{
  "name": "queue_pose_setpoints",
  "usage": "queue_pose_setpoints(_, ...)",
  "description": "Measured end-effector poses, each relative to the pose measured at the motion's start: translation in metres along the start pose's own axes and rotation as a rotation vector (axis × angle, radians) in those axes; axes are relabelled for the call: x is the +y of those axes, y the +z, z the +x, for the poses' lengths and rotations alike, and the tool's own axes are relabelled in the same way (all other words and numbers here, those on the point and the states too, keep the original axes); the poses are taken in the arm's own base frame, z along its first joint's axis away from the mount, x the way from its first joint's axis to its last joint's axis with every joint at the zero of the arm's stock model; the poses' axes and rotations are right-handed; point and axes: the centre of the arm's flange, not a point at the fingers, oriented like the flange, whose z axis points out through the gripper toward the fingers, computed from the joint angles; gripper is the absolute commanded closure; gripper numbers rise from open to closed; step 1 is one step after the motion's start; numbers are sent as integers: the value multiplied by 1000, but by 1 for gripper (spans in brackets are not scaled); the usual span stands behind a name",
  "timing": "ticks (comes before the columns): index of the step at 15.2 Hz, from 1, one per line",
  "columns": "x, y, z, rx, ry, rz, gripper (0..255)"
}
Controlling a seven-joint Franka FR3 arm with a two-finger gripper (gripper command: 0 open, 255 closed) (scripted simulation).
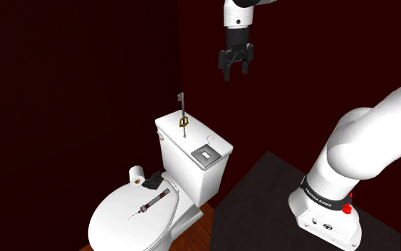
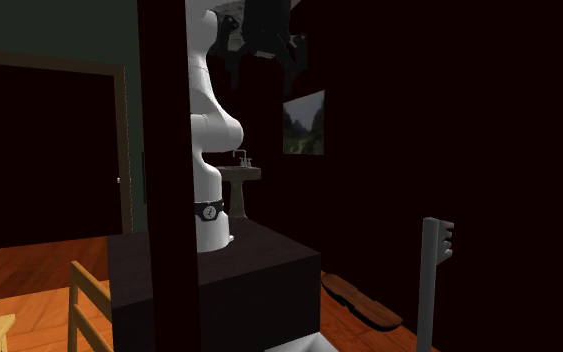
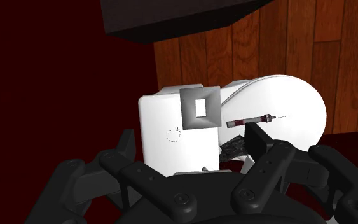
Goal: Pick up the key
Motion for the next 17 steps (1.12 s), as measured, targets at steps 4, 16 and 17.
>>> queue_pose_setpoints(4, -12, 17, 45, -2, 5, 2, 0)
queue_pose_setpoints(16, -52, 61, 195, -7, 19, 10, 0)
queue_pose_setpoints(17, -55, 65, 208, -8, 21, 11, 0)
